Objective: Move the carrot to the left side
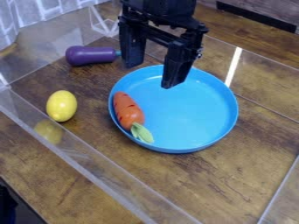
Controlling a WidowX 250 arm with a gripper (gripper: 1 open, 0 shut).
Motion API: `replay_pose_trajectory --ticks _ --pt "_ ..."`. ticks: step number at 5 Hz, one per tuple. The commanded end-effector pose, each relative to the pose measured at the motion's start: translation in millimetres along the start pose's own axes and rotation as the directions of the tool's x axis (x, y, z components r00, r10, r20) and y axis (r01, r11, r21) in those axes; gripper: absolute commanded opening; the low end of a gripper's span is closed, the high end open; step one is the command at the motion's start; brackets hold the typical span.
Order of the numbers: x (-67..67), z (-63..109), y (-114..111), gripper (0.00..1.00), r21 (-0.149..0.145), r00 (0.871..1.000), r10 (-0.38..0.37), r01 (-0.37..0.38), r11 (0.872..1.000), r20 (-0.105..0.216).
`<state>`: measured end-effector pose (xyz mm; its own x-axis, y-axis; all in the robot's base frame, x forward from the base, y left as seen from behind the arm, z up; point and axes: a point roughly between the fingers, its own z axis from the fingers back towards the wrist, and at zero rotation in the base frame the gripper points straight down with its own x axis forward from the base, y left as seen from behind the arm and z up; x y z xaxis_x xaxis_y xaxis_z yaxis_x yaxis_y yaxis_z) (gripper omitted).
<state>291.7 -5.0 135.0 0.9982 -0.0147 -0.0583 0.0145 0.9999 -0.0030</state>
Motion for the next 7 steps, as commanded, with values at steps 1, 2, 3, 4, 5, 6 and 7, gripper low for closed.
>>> replay_pose_trajectory --ticks 1,2,3,4,5,6,7 --pt "0.1 -5.2 1 1.00 -0.007 1.000 0.018 -0.018 1.000 -0.011" --pt "0.3 -10.7 3 1.00 -0.014 0.999 0.042 -0.043 0.999 -0.021" --pt "0.5 -15.9 5 1.00 -0.023 0.997 0.071 -0.071 0.997 -0.029" --pt "0.5 -20.7 8 1.00 -0.032 0.994 0.099 -0.100 0.995 -0.037" --pt "0.4 -25.4 13 1.00 -0.047 0.988 0.146 -0.148 0.988 -0.041" --pt "0.4 -30.4 16 1.00 -0.057 0.983 0.177 -0.179 0.982 -0.048" --pt "0.3 -35.2 21 1.00 -0.071 0.975 0.217 -0.220 0.973 -0.051"
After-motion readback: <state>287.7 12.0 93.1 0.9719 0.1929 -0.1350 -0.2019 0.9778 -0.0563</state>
